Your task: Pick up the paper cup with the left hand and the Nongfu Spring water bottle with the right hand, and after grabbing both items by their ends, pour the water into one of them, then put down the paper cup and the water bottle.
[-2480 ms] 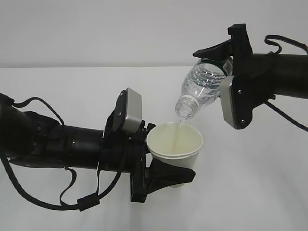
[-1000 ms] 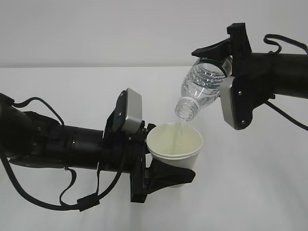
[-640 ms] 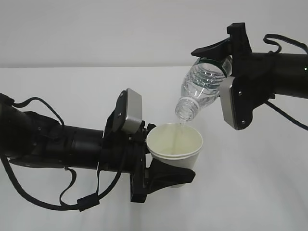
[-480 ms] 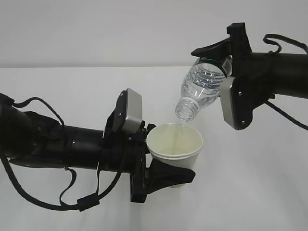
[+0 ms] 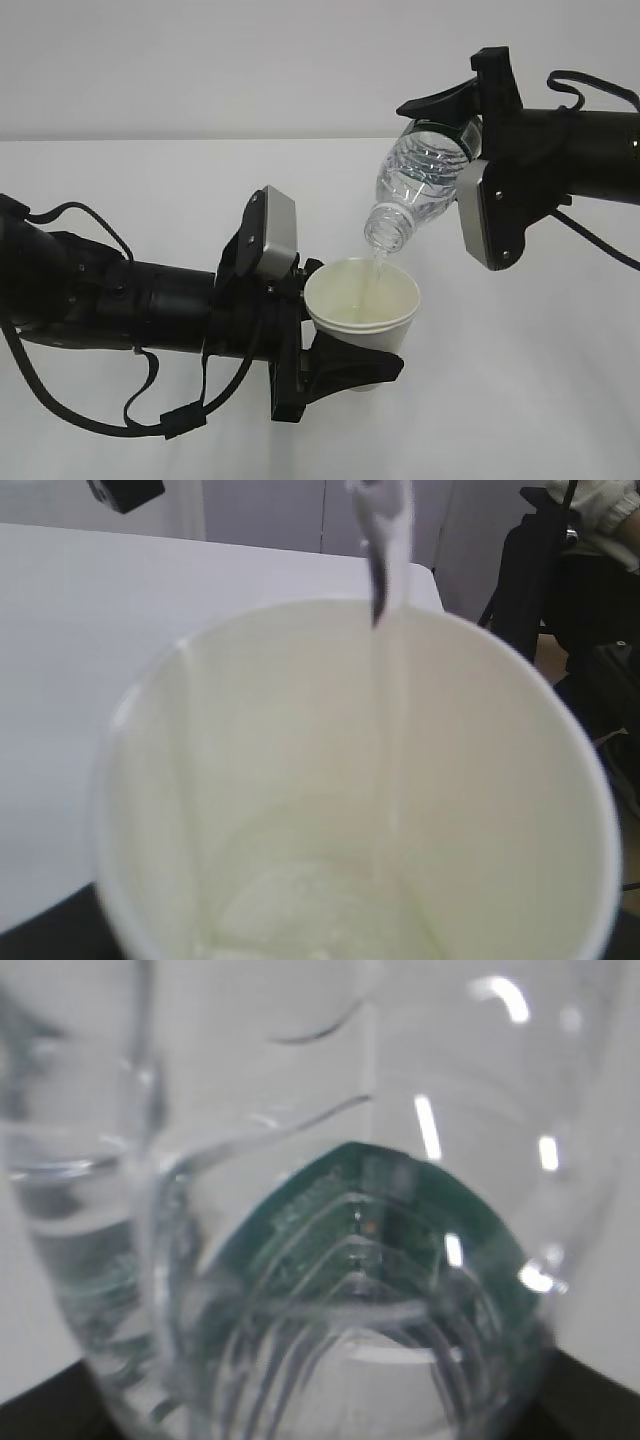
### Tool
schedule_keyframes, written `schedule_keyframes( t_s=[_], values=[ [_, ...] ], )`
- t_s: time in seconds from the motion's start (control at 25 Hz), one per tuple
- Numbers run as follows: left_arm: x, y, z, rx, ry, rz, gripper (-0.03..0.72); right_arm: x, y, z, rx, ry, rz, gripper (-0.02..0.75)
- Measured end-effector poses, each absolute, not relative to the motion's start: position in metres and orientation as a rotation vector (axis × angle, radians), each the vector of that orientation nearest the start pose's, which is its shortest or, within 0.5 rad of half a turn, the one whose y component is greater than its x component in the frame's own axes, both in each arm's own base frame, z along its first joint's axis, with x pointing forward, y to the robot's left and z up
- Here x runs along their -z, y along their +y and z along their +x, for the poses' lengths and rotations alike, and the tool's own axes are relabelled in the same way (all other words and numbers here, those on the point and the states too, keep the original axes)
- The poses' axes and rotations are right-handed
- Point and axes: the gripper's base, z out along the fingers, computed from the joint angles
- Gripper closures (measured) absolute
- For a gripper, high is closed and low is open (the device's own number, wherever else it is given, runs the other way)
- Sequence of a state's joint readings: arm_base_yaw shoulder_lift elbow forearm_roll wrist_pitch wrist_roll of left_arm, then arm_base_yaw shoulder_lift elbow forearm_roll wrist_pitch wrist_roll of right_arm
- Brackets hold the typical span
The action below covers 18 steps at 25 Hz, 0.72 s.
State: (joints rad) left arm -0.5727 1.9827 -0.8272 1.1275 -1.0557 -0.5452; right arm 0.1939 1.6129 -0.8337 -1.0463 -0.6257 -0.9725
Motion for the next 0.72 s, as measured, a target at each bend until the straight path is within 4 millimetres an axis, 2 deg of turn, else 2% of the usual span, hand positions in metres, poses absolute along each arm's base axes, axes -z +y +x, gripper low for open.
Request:
schedule_keyframes(
  t_s=[0.48,0.72],
  values=[
    [-0.1340,-0.2442,0.2465,1.097,1.484,1.312,0.211,-0.2371,0.1096,0.3180,0.688,0.597,-1.818,0.246],
    [-0.1338,-0.2511,0.2392,1.117,1.469,1.340,0.211,-0.2371,0.1096,0.3180,0.688,0.597,-1.818,0.246]
  ],
)
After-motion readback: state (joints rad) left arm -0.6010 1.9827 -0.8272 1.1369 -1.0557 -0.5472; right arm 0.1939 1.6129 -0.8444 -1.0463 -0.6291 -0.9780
